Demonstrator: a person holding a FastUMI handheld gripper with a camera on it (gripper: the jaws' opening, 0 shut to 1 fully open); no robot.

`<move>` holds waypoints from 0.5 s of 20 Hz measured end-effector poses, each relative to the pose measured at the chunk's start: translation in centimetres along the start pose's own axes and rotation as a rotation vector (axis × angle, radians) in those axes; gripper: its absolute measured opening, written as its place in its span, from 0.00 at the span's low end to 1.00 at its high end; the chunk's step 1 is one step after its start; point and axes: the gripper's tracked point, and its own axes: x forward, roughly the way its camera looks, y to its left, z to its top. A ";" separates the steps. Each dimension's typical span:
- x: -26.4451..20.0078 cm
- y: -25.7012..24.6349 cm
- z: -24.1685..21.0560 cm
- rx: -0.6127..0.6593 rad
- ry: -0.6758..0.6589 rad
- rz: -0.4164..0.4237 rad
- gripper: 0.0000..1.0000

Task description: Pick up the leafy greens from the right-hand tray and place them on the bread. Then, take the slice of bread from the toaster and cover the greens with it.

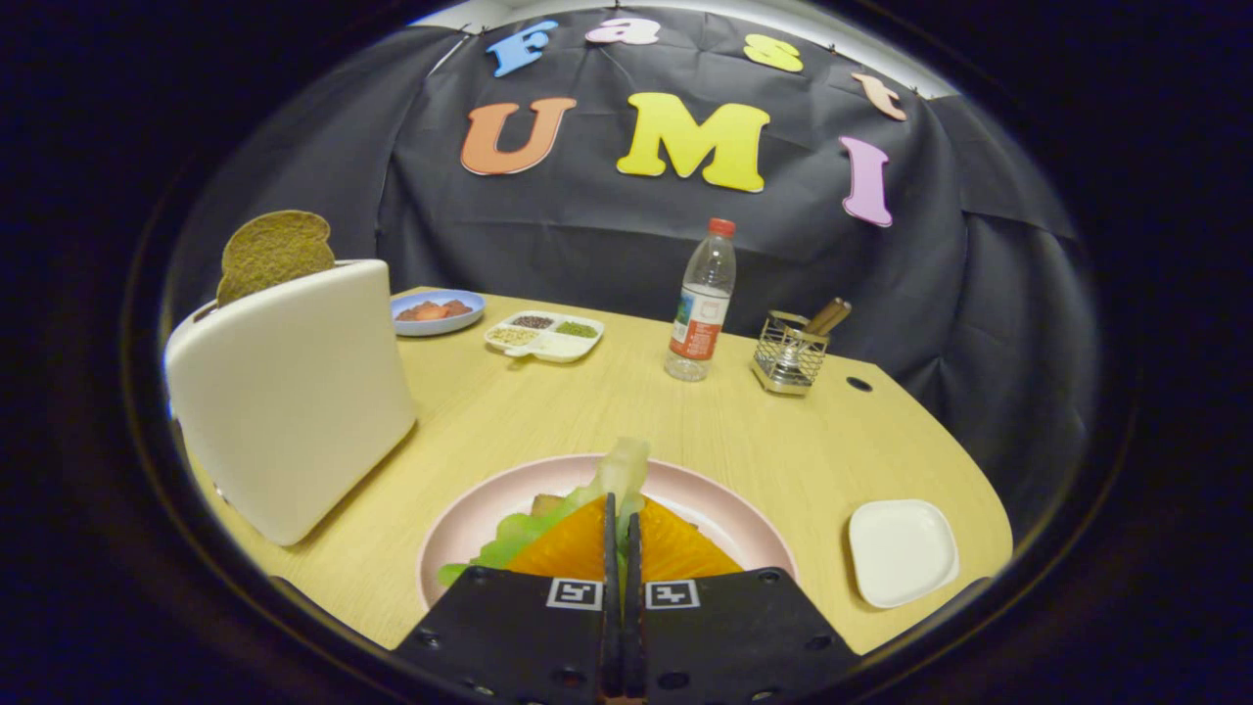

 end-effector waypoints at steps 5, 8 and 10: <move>0.4 -0.7 -0.8 0.024 0.024 0.003 0.20; -0.2 -1.7 -0.5 0.030 0.021 -0.023 0.44; -1.0 -2.5 0.0 0.028 0.003 -0.041 0.58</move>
